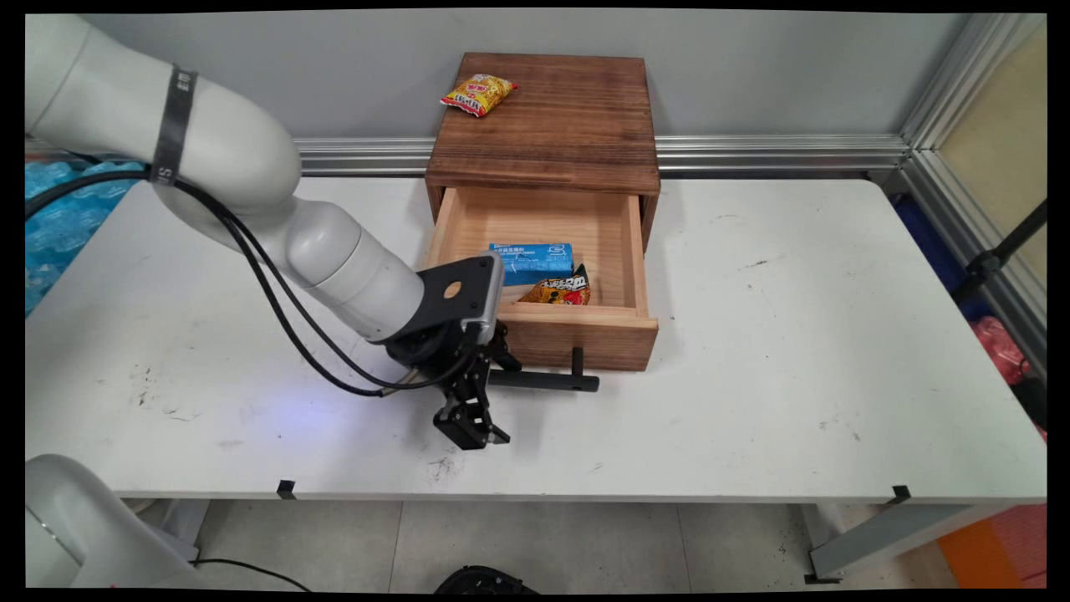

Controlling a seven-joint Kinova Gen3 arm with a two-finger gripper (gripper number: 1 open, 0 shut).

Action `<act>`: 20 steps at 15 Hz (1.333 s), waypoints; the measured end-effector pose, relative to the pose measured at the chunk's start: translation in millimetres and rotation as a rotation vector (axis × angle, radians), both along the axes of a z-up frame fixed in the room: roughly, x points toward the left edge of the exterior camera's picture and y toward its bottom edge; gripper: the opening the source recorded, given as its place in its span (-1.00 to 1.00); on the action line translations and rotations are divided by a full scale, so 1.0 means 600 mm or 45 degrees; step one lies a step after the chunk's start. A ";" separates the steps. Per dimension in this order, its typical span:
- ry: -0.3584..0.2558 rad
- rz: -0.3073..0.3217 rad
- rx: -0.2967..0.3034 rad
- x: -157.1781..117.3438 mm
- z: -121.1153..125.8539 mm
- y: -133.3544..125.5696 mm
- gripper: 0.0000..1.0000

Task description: Open the drawer

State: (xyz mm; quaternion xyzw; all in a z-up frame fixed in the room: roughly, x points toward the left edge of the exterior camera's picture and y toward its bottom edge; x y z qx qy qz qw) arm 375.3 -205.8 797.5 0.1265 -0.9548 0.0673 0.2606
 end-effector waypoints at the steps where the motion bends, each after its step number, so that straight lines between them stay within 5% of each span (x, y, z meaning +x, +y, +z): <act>1: -0.001 -0.001 -0.001 0.000 -0.001 0.000 1.00; 20: -0.043 -0.023 0.002 -0.022 -0.028 0.018 1.00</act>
